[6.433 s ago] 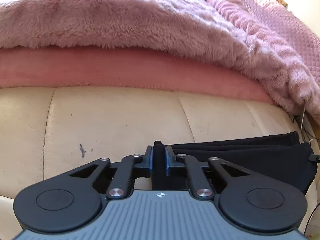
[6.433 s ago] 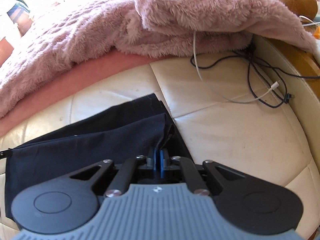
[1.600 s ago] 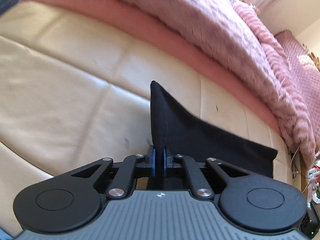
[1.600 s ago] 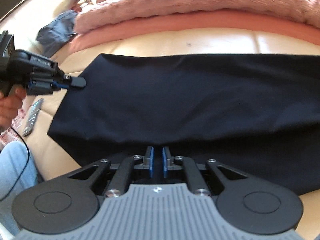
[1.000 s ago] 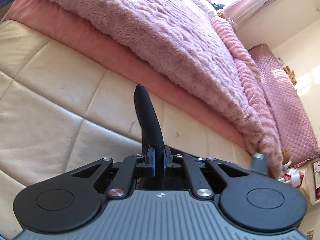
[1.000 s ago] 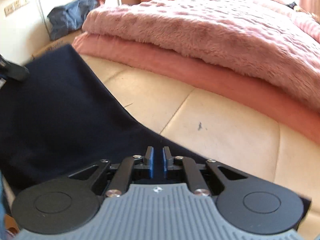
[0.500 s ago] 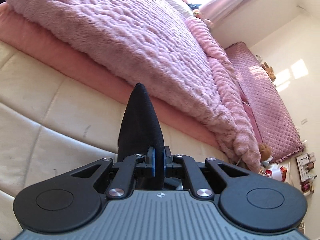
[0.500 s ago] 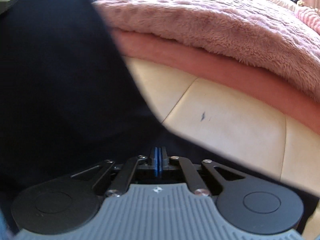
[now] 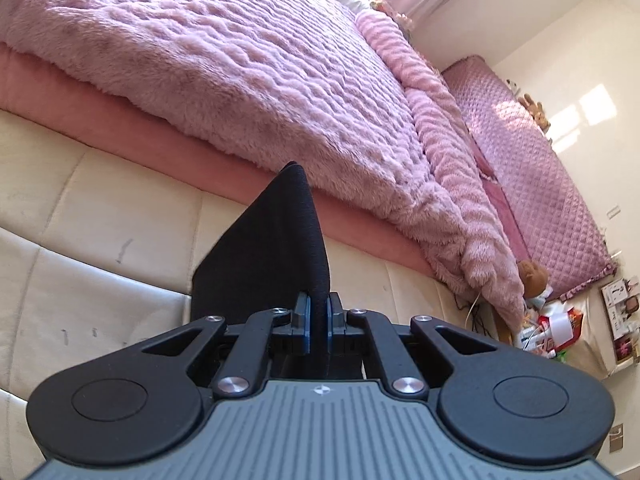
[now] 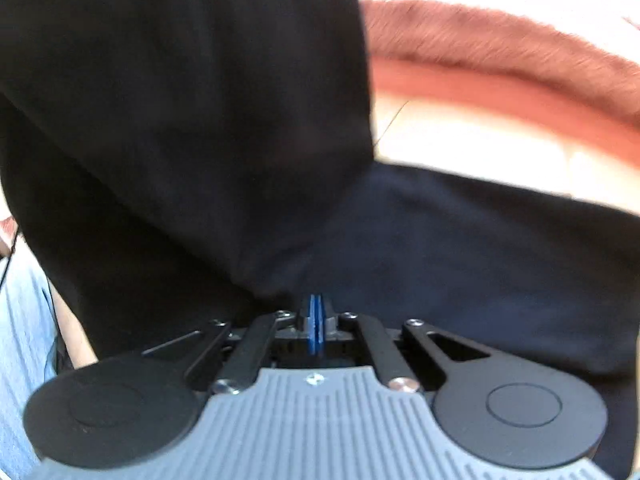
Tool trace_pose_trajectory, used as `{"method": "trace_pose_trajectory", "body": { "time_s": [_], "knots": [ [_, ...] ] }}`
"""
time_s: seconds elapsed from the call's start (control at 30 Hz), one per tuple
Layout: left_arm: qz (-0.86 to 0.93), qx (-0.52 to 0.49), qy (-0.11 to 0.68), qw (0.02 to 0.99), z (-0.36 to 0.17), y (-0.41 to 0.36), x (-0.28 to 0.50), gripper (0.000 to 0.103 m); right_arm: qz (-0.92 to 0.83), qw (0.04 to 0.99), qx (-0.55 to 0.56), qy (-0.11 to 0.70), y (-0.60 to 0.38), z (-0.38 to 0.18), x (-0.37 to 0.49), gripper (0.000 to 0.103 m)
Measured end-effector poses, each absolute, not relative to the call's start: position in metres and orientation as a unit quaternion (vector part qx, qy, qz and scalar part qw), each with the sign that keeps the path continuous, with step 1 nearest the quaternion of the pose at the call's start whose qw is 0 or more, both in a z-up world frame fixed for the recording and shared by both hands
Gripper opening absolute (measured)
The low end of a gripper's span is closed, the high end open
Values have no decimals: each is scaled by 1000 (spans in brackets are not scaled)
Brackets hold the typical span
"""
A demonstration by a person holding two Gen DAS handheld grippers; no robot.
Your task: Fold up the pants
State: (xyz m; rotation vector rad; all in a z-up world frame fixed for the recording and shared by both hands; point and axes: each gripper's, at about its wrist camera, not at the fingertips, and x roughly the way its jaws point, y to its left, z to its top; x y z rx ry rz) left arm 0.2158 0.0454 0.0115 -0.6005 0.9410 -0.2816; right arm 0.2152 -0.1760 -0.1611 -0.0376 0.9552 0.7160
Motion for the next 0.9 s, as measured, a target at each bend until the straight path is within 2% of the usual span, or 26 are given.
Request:
{"method": "trace_pose_trajectory", "body": {
  "time_s": [0.27,0.4,0.67,0.9],
  "knots": [
    [-130,-233,474,839,2,-35,233,7,161,891,4,425,-298,-136,204,4],
    [-131,-217,502,827,-16,-78,244,7,117,880,89,452,-349,-153,203,4],
    [-128,-223,561,787,-75,-134,275,7,129,868,133,460,-356,-174,194,5],
    [-117,-232,592,763,-120,-152,292,7,140,867,147,454,-366,-183,195,5]
  ]
}}
